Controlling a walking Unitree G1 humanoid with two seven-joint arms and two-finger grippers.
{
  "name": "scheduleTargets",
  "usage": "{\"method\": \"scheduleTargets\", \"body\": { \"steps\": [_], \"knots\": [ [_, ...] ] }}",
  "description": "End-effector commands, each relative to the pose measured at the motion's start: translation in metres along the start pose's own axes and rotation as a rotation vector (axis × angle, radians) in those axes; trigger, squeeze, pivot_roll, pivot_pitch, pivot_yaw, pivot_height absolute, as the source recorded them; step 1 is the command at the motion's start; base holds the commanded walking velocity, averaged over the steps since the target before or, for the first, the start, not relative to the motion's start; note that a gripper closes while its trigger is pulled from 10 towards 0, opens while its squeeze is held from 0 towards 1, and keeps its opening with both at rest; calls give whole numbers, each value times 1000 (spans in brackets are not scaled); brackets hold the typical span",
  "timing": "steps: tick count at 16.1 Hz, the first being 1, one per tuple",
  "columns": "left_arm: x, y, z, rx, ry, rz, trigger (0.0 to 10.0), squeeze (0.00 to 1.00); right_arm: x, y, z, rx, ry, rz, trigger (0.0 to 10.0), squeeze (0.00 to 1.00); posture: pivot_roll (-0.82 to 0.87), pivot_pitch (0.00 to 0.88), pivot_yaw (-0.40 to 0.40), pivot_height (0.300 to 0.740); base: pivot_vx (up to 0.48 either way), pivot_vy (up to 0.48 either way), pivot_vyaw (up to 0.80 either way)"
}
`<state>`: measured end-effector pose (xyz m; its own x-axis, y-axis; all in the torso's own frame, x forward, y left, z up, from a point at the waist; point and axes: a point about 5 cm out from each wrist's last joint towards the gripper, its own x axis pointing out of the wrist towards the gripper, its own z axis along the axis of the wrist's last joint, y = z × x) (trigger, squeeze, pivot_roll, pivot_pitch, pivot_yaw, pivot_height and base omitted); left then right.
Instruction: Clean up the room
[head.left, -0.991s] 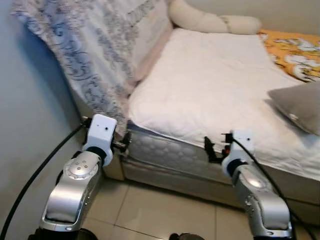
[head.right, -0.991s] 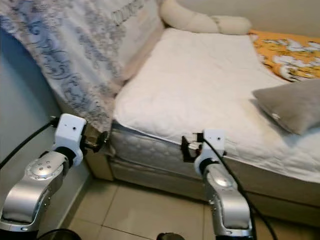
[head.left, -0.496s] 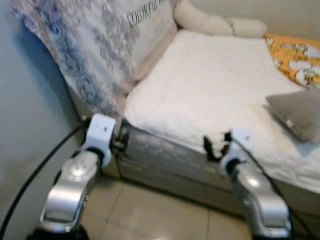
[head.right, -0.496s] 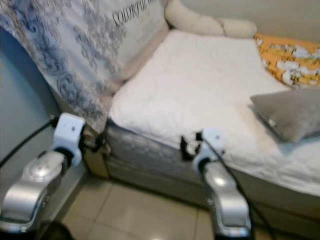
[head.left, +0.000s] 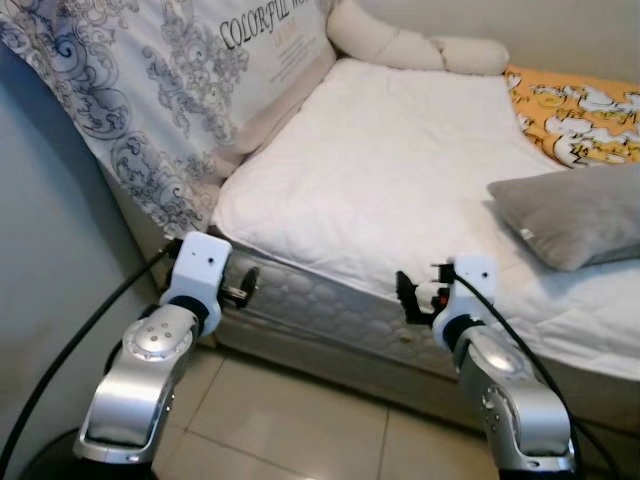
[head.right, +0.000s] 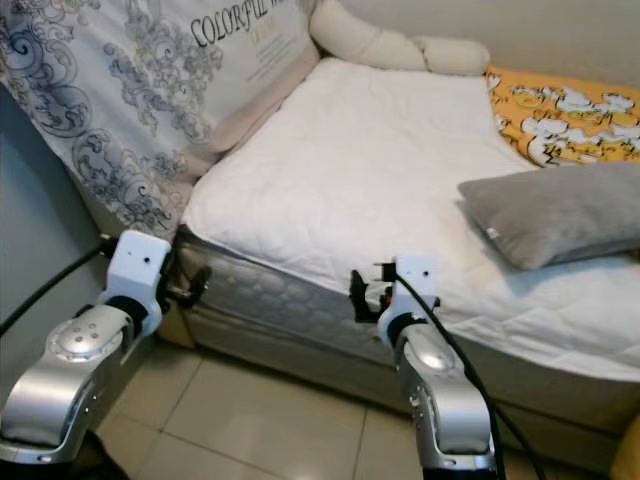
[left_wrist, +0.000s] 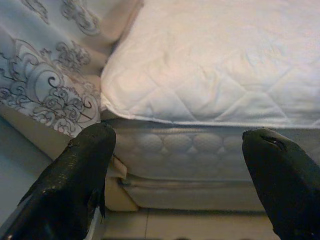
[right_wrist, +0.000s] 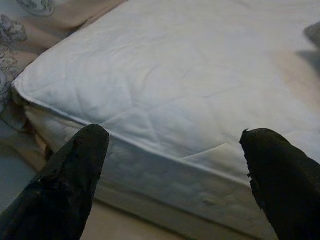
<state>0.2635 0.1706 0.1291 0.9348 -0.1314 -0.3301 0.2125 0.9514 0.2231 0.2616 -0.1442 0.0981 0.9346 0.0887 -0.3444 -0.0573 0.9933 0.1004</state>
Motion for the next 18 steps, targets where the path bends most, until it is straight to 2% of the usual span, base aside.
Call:
{"method": "scheduleTargets", "body": {
  "steps": [1, 11, 13, 15, 18],
  "knots": [
    [1, -3, 3, 3, -7, -14, 10000, 0, 1, -9, 2, -9, -1, -29, 10000, 0, -91, 0, -7, 740, 0, -281, 0],
    [0, -6, 2, 8, 0, -26, 10000, 0, 2, -11, -4, -12, 1, -29, 10000, 0, -89, 0, -7, 740, 0, -280, 0],
    [0, -6, 2, 12, -9, -25, 10000, 0, 3, -11, -4, -13, 2, -29, 10000, 0, -91, 0, -7, 740, 0, 0, 0],
    [2, -2, 1, -8, 6, 19, 10000, 0, 2, -11, -5, -16, 3, -27, 10000, 0, -95, 0, -10, 740, 0, 0, 0],
    [2, -2, 1, 13, 2, 17, 10000, 0, 2, -10, -5, -17, 1, -26, 10000, 0, -95, 0, -12, 740, 0, 0, 0]
  ]
}}
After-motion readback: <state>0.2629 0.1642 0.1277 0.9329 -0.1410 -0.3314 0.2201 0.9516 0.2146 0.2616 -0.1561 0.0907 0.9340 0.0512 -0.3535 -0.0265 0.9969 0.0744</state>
